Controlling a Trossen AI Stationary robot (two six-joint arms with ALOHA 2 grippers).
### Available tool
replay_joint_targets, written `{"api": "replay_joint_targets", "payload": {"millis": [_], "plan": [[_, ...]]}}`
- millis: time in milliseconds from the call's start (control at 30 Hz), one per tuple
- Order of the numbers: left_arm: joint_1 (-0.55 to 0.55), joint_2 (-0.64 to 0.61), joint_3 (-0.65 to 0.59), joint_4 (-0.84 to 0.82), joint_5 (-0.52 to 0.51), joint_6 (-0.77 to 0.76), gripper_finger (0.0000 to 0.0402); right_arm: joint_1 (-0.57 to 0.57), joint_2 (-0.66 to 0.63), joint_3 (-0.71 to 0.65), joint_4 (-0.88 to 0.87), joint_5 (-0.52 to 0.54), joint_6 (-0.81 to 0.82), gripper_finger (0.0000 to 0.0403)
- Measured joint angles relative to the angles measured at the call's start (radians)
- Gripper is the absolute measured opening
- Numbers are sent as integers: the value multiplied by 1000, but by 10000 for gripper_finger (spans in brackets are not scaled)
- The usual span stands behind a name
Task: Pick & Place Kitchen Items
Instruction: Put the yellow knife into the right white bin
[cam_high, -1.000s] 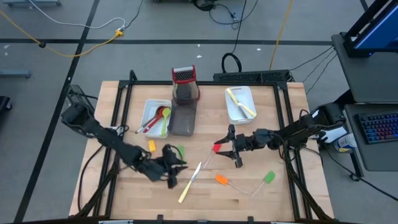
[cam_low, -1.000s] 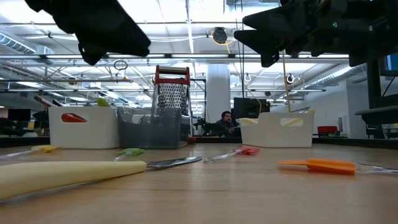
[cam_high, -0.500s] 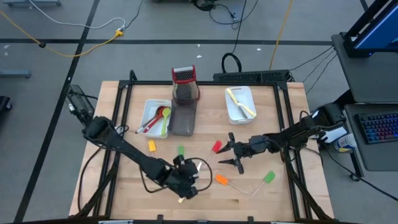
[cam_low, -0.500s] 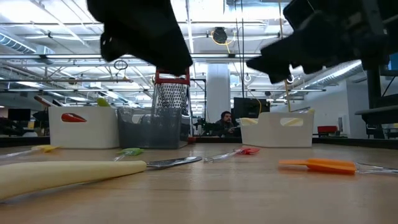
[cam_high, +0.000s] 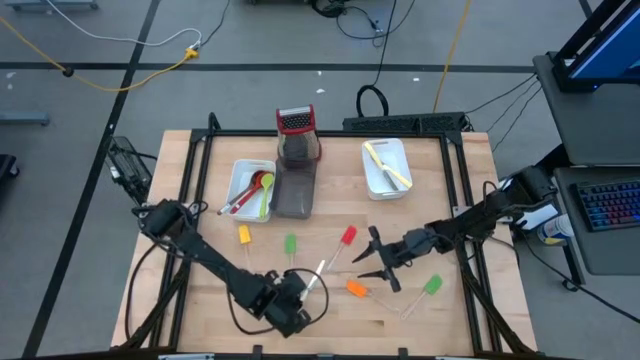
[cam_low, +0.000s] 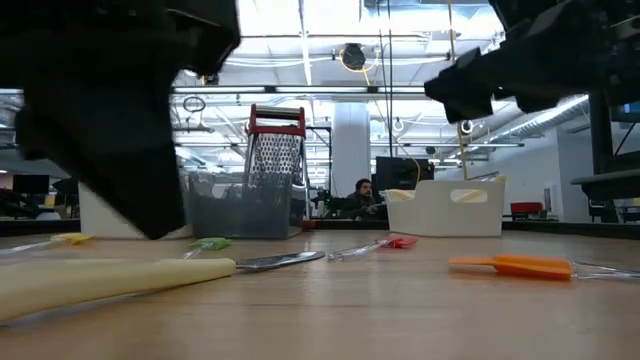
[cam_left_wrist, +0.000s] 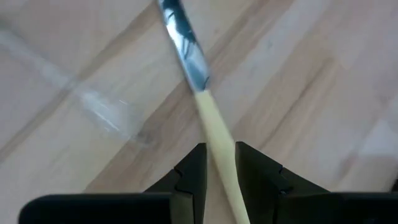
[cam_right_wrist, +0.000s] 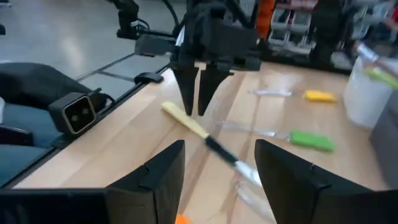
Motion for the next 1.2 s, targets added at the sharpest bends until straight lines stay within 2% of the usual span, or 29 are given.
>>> {"api": "replay_joint_targets", "payload": {"millis": [167, 433, 567, 767, 1067, 1200], "plan": [[-40, 15, 0, -2, -33, -92, 85, -6, 0, 0, 65, 0, -173, 187], [-83, 59, 2, 33, -84, -148, 85, -19, 0, 0, 85, 0, -311, 187], [-75, 80, 5, 30, -91, -142, 85, -34, 0, 0, 96, -3, -326, 187], [-52, 86, 6, -24, -74, -6, 85, -56, 0, 0, 94, -3, -320, 187], [18, 75, 3, -159, -94, 305, 85, -61, 0, 0, 87, -4, -315, 187], [52, 66, 1, -166, -90, 296, 85, -60, 0, 0, 87, -4, -314, 187]]}}
